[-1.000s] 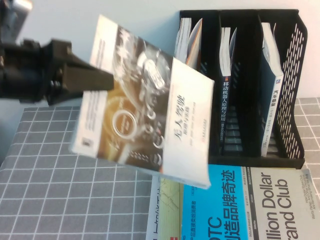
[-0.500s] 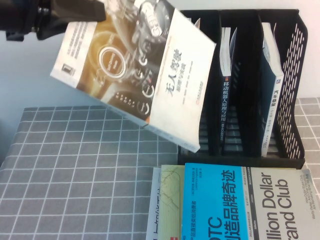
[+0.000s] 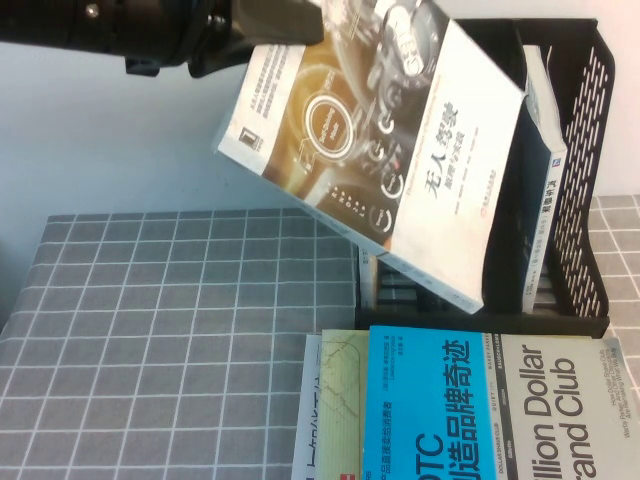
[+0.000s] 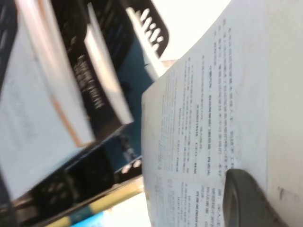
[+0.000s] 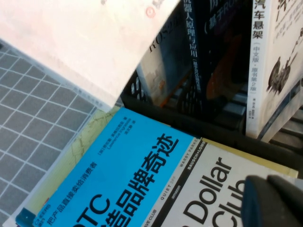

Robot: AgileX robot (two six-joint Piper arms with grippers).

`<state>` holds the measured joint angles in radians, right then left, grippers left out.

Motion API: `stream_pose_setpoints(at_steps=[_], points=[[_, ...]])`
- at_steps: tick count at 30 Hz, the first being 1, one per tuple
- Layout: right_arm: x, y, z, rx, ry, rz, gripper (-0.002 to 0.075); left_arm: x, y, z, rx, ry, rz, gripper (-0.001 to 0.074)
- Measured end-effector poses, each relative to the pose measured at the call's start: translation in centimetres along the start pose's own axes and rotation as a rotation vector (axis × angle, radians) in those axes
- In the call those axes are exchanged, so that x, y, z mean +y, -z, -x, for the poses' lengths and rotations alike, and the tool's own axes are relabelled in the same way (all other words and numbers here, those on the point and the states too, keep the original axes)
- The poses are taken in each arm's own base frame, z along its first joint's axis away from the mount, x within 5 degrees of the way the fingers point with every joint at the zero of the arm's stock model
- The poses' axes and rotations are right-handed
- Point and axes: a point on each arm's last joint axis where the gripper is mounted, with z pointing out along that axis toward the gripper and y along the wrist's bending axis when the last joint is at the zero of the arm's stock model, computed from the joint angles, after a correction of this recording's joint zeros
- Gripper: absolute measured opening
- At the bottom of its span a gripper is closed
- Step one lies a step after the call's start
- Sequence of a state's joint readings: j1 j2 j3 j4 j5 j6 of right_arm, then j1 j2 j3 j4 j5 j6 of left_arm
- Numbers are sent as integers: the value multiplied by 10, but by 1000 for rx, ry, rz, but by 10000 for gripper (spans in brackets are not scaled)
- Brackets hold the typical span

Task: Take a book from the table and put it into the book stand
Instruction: Place the book on the book shelf

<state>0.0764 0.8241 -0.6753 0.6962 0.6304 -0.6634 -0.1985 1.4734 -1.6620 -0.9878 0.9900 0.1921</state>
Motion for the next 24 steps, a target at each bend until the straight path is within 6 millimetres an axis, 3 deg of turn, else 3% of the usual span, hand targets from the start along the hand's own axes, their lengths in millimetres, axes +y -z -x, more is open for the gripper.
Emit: stream_pose_setpoints(at_steps=[13,24], points=[[0,0,0,4,0,3,-3,20,-9,0,35,-20,114,102],[1,0,-1,10,0,8,-3,-9,11,26,-108,-99,57,102]])
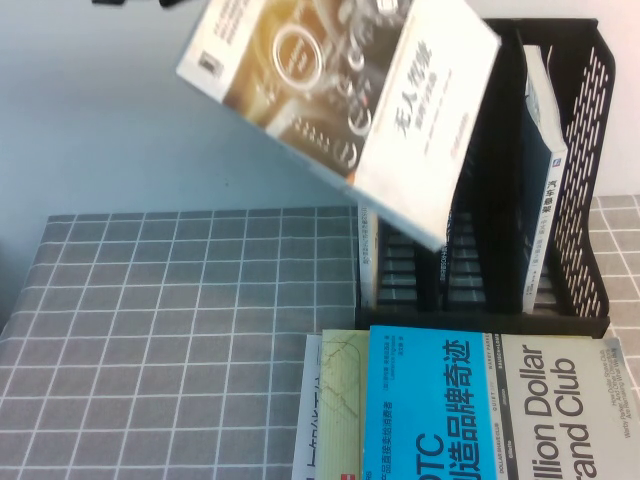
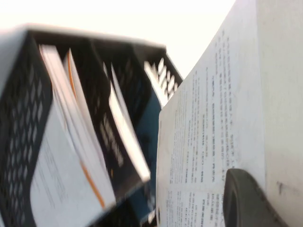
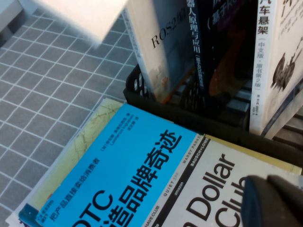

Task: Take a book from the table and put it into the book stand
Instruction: Place the book on the book shelf

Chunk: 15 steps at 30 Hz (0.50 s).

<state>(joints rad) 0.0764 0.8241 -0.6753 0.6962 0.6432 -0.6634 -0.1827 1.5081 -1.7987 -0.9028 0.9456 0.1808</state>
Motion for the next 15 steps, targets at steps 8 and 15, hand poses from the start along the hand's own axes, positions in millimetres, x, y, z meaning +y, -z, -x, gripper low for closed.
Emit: stream_pose_setpoints(at_steps=[8,15], points=[[0,0,0,0,0,0,-3,20,-8,10,-55,76,46,102],[1,0,-1,13,0,10,-3,44,-23,7,-12,92,125,102]])
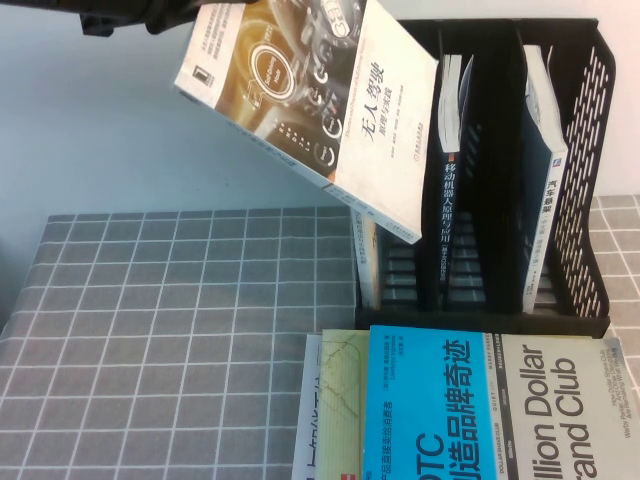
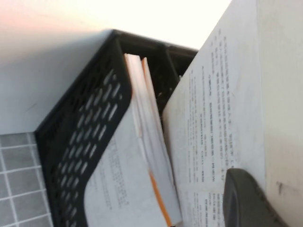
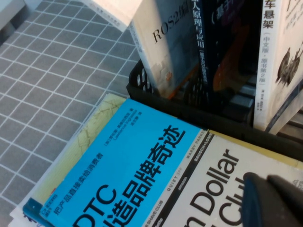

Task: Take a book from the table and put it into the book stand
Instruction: Place the book on the book shelf

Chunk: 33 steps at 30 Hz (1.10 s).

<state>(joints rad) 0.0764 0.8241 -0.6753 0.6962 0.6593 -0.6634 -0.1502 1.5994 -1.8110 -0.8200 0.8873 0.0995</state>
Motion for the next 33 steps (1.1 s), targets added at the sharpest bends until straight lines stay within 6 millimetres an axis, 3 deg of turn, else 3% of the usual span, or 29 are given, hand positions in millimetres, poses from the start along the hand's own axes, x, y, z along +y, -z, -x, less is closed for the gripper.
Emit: stream_pose_setpoints(at_steps=[8,13,22,28,33], points=[[1,0,-1,9,0,7,-3,7,1,0,2,9,87,102],[0,0,0,3,0,2,-3,-1,-5,-6,17,-14,86,102],[-1,0,1,-12,0,-9,-3,-28,-27,-33,102,-165,187,102],[-1,0,2,-18,0,-14,-3,-36,-43,-43,103,-208,219,102],[-1,0,2,-18,0,-14,-3,-36,-70,-50,81,-221,226,101]])
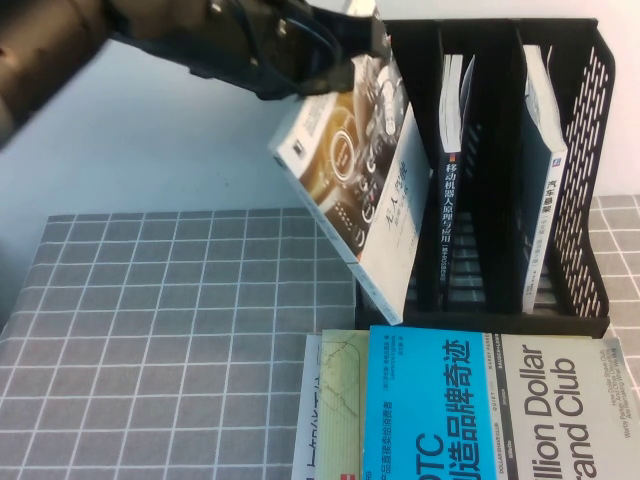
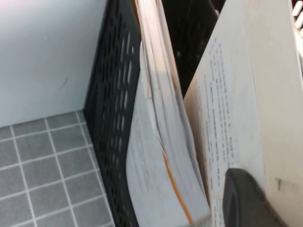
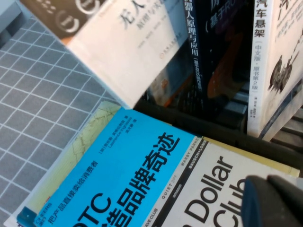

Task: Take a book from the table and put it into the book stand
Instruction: Place the book on the book shelf

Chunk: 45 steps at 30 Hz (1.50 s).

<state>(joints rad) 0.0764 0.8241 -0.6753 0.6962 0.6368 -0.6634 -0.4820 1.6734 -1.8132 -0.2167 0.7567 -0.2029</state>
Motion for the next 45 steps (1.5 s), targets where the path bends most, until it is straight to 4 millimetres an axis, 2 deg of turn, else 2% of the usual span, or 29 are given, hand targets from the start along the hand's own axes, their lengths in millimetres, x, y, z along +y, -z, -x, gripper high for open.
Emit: stream_pose_setpoints(at_steps=[8,15,20,24,30,33,35,42,45], points=[[2,0,-1,11,-9,18,-3,1,-35,-5,-50,-30,72,101],[3,0,-2,22,-12,31,-3,-4,-47,1,-145,-91,83,101],[4,0,-2,25,-18,40,-3,-7,-48,8,-218,-100,61,101],[4,0,-2,21,-27,46,-3,-6,-54,7,-211,-93,63,101],[6,0,-3,37,-29,63,-3,1,-79,-6,-133,-68,79,101],[7,0,-4,48,-30,72,-3,2,-84,-9,-117,-65,79,107],[7,0,-4,50,-30,73,-3,2,-84,-8,-123,-63,73,144],[7,0,-5,55,-11,80,-3,-2,-81,-1,-195,-66,42,432],[9,1,-7,73,2,96,-3,-4,-76,2,-207,-66,37,445]])
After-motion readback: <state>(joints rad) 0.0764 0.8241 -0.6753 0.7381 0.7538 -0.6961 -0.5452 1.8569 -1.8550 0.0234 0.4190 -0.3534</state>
